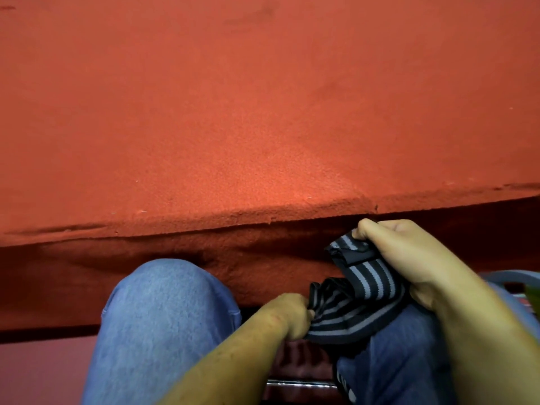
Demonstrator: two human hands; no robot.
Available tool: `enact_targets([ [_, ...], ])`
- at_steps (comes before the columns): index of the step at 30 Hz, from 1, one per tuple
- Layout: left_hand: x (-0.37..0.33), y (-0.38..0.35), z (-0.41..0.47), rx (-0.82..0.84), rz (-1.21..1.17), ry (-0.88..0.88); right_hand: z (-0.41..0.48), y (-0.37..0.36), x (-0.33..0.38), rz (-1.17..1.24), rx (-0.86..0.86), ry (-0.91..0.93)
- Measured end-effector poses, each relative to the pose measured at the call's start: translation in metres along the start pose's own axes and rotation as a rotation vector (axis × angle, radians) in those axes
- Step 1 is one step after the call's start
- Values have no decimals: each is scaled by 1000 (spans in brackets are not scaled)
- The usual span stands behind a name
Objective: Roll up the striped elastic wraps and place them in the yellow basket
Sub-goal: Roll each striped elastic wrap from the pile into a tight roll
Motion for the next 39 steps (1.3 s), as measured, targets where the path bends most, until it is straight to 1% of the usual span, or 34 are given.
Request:
enact_targets([
  [3,-5,-7,-5,14,-30,-11,-1,-1,2,7,-7,6],
  [7,-6,-10,-6,-13,-50,4,-3,-2,4,48,7,-2],
  [12,22,2,5,-86,184,105,-7,-1,7,198,49,-34],
  [16,32,3,14,-146,204,126,-8,-1,12,305,63,-53],
  [18,32,4,17,-169,172,139,-7,0,13,329,45,-56],
  [23,28,-2,24,-121,-1,116,-7,-1,14,314,46,-40],
  [26,29,-1,25,-117,-39,142,-8,-2,14,344,50,-44],
  [29,36,-4,26,-99,58,179,-9,-2,15,363,56,-46],
  [31,39,-9,26,-53,157,183,-8,-2,14,361,49,-44],
  [35,36,-13,23,-7,330,115,-7,-2,14,375,52,-46],
  [39,37,-15,18,19,429,74,-7,-2,12,381,65,-42],
])
Point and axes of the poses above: each hand's wrist, its own z-axis towards the middle knuckle, its own y-axis out of the back of the hand, x = y × z, the point moved 9 cm from there along z, towards the middle knuckle, and after that the axes turned 13 degrees about -x, right-handed, at the moved point
